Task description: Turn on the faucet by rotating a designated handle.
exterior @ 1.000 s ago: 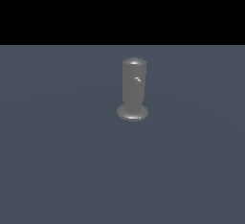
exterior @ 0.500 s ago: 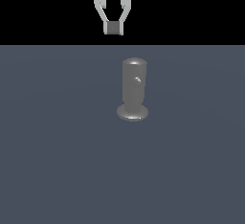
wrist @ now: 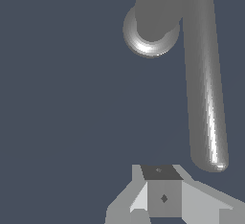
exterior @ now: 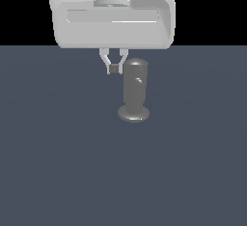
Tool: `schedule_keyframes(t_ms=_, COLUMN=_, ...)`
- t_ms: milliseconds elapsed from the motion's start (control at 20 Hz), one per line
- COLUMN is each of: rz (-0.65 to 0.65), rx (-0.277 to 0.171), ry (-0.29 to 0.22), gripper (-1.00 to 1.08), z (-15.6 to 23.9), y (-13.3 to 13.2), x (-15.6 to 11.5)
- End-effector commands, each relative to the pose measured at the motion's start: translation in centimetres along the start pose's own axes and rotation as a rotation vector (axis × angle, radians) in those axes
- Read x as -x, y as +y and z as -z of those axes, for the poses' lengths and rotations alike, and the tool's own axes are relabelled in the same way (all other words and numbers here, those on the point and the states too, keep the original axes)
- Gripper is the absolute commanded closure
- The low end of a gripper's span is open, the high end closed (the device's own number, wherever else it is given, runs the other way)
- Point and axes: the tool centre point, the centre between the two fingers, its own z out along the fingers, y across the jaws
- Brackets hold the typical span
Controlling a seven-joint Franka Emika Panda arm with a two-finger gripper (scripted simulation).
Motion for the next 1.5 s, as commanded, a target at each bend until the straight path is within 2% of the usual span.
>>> schedule_keyframes(t_ms=0, rz=-0.002, rx=0.001, ry=-0.001, gripper=1.08, z=-1.1, y=-0.1, x=-0.5)
schedule_keyframes(t_ms=700, rz=-0.006, rx=0.004, ry=-0.005, gripper=1.08, z=-2.8, y=-0.2, x=-1.4)
schedule_keyframes(t_ms=1450, rz=-0.006, rx=0.004, ry=-0.005, gripper=1.08, z=-2.8, y=7.9, x=-2.7)
